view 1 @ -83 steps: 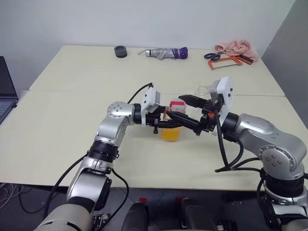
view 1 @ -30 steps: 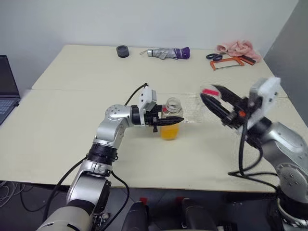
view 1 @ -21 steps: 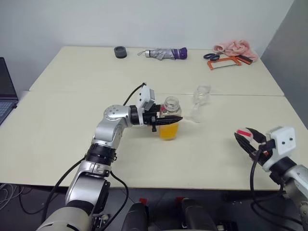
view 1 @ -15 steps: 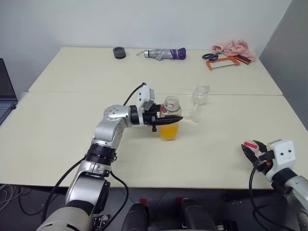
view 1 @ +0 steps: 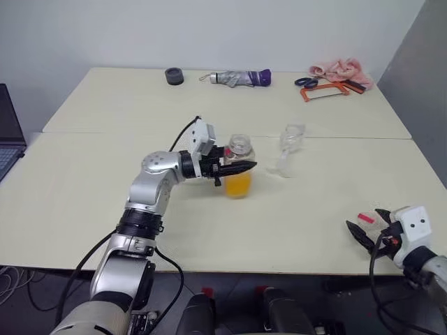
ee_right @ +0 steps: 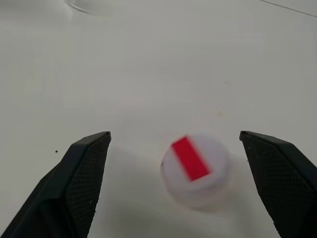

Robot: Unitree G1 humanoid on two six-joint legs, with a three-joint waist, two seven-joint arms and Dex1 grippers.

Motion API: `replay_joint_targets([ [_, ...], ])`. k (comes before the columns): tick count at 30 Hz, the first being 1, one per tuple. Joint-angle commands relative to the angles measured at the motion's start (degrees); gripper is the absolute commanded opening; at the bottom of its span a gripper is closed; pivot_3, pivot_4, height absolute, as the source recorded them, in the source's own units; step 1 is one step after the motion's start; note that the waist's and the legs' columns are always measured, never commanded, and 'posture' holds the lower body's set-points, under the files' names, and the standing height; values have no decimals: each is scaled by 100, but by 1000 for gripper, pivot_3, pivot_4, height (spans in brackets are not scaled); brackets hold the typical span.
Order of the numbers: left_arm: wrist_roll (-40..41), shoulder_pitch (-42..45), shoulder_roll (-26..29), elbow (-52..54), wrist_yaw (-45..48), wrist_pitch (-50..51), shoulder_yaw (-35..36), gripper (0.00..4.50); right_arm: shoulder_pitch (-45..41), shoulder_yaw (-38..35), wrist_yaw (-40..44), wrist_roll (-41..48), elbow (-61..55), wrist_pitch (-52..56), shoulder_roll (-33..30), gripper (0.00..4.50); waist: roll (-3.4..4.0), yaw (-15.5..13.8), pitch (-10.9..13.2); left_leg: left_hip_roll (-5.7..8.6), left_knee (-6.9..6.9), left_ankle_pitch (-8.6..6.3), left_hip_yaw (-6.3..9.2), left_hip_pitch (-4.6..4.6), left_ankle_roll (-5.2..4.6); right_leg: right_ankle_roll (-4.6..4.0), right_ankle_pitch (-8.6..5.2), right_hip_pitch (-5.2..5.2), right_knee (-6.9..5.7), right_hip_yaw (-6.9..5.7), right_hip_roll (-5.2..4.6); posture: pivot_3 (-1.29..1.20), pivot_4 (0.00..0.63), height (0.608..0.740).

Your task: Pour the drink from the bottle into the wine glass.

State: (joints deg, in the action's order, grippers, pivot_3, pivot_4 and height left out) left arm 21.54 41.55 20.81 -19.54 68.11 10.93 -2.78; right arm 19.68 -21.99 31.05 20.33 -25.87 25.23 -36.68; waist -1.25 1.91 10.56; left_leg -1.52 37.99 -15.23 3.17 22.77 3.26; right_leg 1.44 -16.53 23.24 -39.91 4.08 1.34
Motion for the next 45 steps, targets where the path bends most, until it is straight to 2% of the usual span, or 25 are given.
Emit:
replay_joint_targets([
  [1, 117, -6, 120, 201, -231, -34, 315, 1705, 55, 6, 65, -624, 51, -418, -365, 4500, 0, -4, 0, 0, 1, 0, 1, 1, 0, 0, 0, 0, 0, -1, 0, 0, 150, 740],
  [4, 100, -32, 189, 181, -419, -48, 448, 1704, -156, 150, -238, -1306, 233, -854, -542, 4500, -1, -1, 0, 2, 2, 0, -1, 2, 0, 1, 0, 0, 1, 1, -2, 0, 150, 740],
  [7, 46, -40, 275, 90, -664, -130, 621, 1703, -580, 83, -60, -649, -84, -616, -288, 4500, 0, 4, 0, 0, 2, 0, -2, -1, 0, -1, 1, 0, 0, 1, 0, 0, 150, 740],
  [10, -24, -21, 402, -59, -1020, -234, 854, 1702, -1073, 459, 313, 190, -749, -41, -212, 4500, 1, 12, 1, -4, 1, 0, -1, -3, 1, -12, 7, 0, -3, 2, 1, 0, 150, 740],
  [13, -159, 56, 524, -351, -1497, -455, 1083, 1698, -1887, 1255, 487, 629, -1120, 507, -164, 4500, 0, 20, 1, -6, 3, 0, 2, -3, 1, -17, 10, 0, -3, 0, 2, 0, 150, 740],
  [18, -410, 293, 691, -1119, -2683, -915, 1586, 1697, -3863, 2868, 469, 434, -632, 968, 535, 4500, -2, 13, 2, -3, 8, 0, 11, -1, 1, -21, 13, -1, -5, -9, 1, 0, 150, 740],
  [23, -413, 367, 767, -1560, -3042, -1070, 1786, 1694, -4663, 3573, 215, 37, 132, 1063, 1133, 4500, -7, -38, -1, 0, 6, 0, 28, 17, 1, -28, 17, 4, 2, -33, -28, 0, 150, 740],
  [27, -410, 404, 761, -1799, -3119, -1147, 1850, 1694, -5064, 3852, -82, -200, 690, 1139, 1830, 4500, -7, -42, -1, 4, 7, 0, 26, 25, 1, -28, 17, 7, 3, -34, -52, 0, 150, 740],
  [34, -665, 392, 815, -2218, -3488, -1507, 1814, 1694, -5438, 4270, -134, -741, 1149, 936, 2270, 4500, -7, -9, -1, 5, 7, 0, 31, 21, 1, -28, 17, 7, -2, -42, -48, 0, 150, 740],
  [40, -977, 420, 748, -2713, -4095, -2024, 1782, 1694, -5594, 4309, -87, -933, 1346, 840, 2499, 4500, -8, -4, -2, 4, 7, 0, 34, 14, 1, -29, 18, 8, -7, -46, -41, 0, 150, 740],
  [41, -962, 426, 718, -2787, -4138, -2080, 1799, 2430, -5596, 4317, -72, -956, 1351, 829, 2503, 4500, -9, -4, -2, 4, 7, 0, 33, 14, 1, -30, 18, 8, -8, -45, -41, 0, 150, 740],
  [45, -896, 368, 605, -2871, -4190, -2219, 1796, 3647, -5545, 4327, -28, -1030, 1295, 843, 2483, 4500, -9, -5, -2, 4, 7, 0, 34, 15, 1, -30, 18, 8, -8, -46, -43, 0, 150, 740],
])
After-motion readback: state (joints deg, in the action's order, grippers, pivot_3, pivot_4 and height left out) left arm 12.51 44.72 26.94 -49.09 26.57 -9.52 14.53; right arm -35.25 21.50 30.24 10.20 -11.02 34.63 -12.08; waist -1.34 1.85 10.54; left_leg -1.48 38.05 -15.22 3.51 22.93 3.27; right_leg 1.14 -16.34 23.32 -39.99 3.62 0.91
